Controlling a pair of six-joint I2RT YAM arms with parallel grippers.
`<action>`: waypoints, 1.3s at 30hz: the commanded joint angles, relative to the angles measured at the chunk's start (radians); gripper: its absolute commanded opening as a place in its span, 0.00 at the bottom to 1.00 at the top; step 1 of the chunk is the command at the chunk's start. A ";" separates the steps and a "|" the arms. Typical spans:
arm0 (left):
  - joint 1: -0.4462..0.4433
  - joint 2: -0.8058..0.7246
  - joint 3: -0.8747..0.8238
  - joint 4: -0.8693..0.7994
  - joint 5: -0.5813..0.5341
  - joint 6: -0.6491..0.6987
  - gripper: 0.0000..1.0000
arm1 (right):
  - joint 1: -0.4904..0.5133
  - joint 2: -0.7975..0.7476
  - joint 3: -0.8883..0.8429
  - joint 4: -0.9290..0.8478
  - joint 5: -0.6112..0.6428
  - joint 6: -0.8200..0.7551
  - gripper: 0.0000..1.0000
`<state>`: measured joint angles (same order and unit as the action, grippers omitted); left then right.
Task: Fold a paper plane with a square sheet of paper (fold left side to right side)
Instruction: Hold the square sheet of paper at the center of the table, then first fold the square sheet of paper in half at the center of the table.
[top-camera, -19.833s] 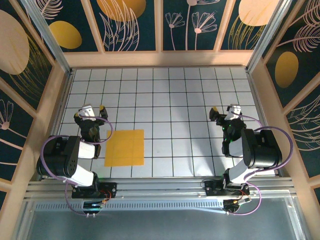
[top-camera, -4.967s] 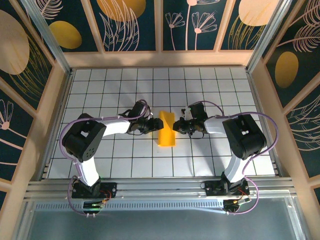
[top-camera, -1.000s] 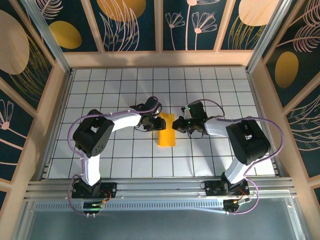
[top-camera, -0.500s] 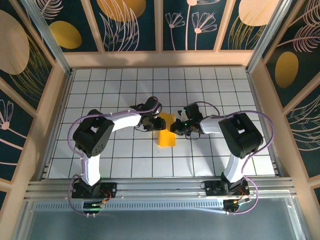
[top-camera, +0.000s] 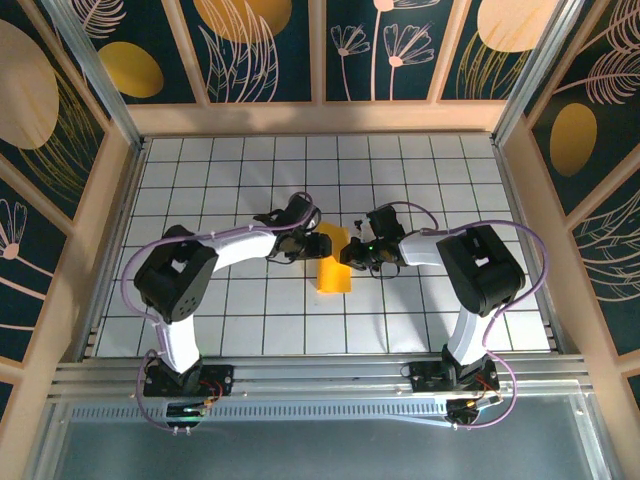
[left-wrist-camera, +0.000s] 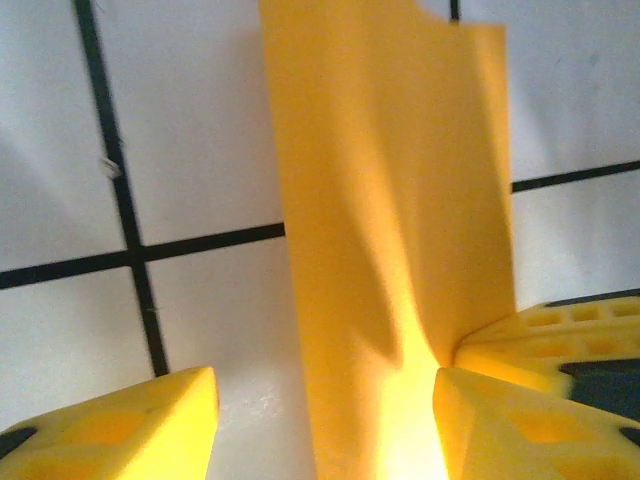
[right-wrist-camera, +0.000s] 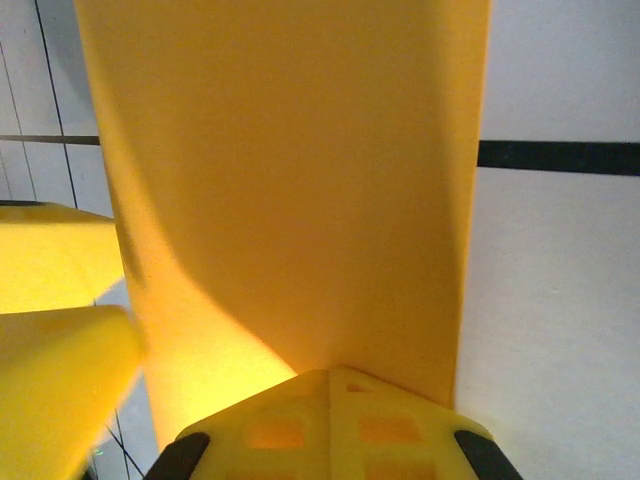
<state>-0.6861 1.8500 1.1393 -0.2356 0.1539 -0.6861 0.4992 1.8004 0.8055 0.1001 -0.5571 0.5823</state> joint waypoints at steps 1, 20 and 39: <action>0.005 -0.085 -0.009 0.041 0.021 0.025 0.43 | 0.009 0.063 -0.012 -0.106 0.109 -0.029 0.00; 0.005 0.056 -0.054 0.154 0.220 0.038 0.05 | 0.010 0.064 -0.007 -0.130 0.131 -0.044 0.00; 0.081 0.039 -0.223 0.237 0.241 0.015 0.02 | 0.006 0.079 -0.010 -0.179 0.181 -0.076 0.00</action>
<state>-0.6380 1.9003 0.9714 0.0422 0.4305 -0.6670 0.5041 1.8057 0.8295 0.0525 -0.5392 0.5369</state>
